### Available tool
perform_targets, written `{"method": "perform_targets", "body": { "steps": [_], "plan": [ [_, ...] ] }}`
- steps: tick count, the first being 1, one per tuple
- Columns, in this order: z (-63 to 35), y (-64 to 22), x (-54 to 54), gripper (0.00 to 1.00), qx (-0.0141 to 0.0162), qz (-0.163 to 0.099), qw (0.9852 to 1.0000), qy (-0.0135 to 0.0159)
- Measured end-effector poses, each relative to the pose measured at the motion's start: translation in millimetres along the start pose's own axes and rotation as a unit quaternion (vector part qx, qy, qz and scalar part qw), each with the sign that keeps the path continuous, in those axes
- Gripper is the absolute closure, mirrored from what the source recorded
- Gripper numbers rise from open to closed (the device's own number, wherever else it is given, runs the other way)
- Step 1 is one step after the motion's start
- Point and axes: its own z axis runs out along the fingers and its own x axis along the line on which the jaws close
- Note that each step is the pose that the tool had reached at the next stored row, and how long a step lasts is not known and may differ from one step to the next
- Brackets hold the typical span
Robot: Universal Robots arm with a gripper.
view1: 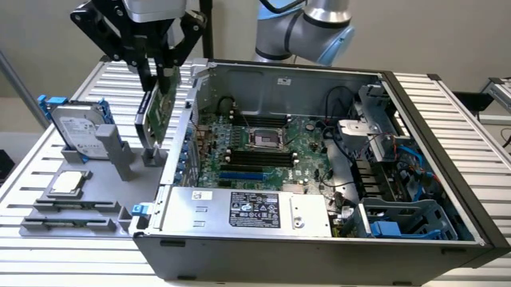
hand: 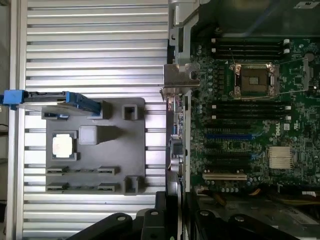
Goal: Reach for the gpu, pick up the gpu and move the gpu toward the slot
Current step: 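Pick up the gpu and move the gpu toward the slot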
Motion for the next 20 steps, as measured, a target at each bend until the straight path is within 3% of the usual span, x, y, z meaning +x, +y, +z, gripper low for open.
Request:
{"method": "perform_targets", "body": {
  "steps": [12, 20],
  "plan": [
    [0.5, 0.9, -54.5, 0.74, -0.0010, 0.000, 1.0000, 0.0020],
    [9.2, 2.2, -91.0, 0.74, -0.0009, 0.000, 1.0000, 0.0020]
  ]
}}
